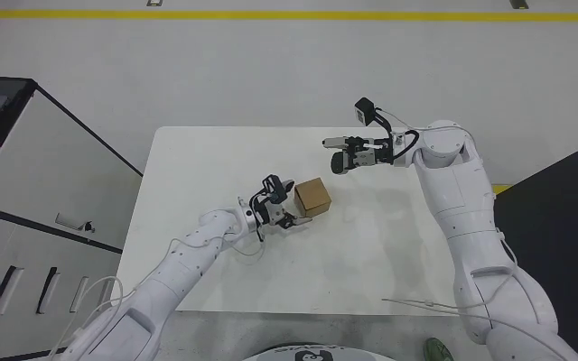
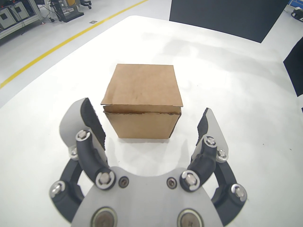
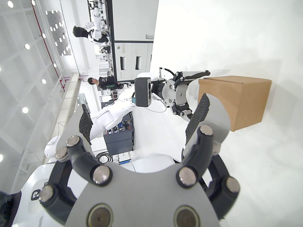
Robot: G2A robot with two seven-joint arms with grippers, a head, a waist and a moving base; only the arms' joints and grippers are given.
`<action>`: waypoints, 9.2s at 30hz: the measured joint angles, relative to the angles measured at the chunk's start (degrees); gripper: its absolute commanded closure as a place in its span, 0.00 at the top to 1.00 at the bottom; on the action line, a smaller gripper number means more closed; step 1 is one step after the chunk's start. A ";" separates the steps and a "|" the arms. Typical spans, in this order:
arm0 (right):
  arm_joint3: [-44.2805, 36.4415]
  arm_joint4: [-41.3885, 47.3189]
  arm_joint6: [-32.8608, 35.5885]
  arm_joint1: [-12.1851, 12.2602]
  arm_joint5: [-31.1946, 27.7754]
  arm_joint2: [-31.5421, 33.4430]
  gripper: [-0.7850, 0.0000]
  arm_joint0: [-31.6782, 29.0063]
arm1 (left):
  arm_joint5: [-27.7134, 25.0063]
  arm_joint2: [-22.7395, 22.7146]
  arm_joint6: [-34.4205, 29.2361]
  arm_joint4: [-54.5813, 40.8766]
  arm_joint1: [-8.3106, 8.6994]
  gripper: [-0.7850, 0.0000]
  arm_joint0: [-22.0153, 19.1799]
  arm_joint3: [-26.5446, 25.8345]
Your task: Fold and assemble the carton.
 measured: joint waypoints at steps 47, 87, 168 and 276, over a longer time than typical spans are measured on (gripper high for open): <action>0.00 0.00 0.00 0.00 0.00 0.00 1.00 0.00 | -9.37 -7.41 -2.65 2.17 3.23 0.00 2.17 -6.20; 0.00 0.00 0.00 0.00 0.00 0.00 1.00 0.00 | -22.53 -33.47 -13.55 0.88 15.57 0.00 19.86 -49.00; 0.00 0.00 0.00 0.00 0.00 0.00 1.00 0.00 | -18.67 -49.55 -20.48 -13.77 22.74 0.00 23.01 -78.25; 0.00 0.00 0.00 0.00 0.00 0.00 1.00 0.00 | 4.92 -39.04 -65.43 -122.64 21.76 0.00 27.99 -70.08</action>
